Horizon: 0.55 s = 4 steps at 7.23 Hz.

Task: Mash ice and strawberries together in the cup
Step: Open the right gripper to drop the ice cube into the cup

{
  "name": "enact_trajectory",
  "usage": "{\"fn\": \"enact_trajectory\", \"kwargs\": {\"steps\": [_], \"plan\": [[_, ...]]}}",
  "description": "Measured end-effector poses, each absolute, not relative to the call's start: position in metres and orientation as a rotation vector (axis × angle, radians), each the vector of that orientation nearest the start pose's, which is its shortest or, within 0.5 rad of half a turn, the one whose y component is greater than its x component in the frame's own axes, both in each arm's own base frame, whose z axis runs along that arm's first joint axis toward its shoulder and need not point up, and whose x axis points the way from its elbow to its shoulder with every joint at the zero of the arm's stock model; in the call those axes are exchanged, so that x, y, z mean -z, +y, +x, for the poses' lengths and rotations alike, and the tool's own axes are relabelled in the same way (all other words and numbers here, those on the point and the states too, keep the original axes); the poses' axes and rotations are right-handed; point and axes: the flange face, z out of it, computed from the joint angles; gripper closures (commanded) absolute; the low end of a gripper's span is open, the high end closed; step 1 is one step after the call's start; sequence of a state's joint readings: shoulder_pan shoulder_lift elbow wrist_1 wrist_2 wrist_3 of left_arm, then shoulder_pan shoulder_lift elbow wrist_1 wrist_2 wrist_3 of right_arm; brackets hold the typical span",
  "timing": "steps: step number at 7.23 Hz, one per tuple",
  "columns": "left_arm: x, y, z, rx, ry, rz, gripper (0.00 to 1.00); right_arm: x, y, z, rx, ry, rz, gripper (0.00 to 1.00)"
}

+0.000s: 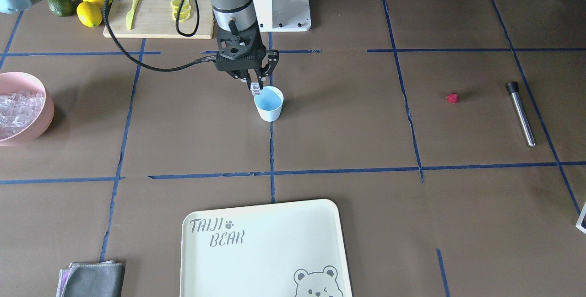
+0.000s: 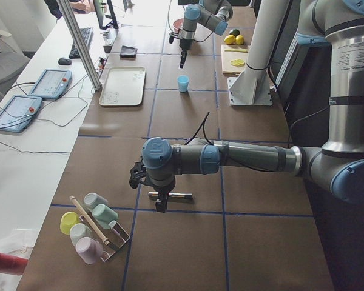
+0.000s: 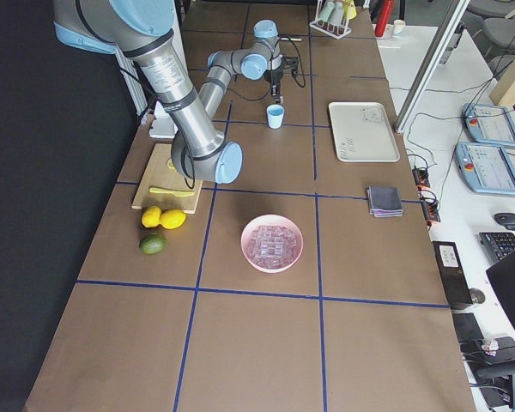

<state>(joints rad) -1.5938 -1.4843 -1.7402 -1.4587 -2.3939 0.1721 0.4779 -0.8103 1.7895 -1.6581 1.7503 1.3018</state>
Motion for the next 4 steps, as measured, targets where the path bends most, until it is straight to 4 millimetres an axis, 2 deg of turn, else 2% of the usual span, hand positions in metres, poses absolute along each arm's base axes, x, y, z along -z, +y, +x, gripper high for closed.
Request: {"fn": "enact_trajectory", "kwargs": {"steps": [2,3,4], "plan": [[-0.626,-0.449,-0.071,-0.127,0.823,0.049,0.0,-0.12,-0.393,-0.55,-0.124,-0.876,0.174,0.98],[-0.627,-0.448,-0.071,-0.127,0.823,0.048,0.0,-0.123,-0.391,-0.555,-0.126,-0.865,0.181,0.94],[-0.627,-0.447,-0.071,-0.126,0.824,0.046,0.0,-0.128,-0.389,-0.559,-0.126,-0.853,0.183,0.83]]}}
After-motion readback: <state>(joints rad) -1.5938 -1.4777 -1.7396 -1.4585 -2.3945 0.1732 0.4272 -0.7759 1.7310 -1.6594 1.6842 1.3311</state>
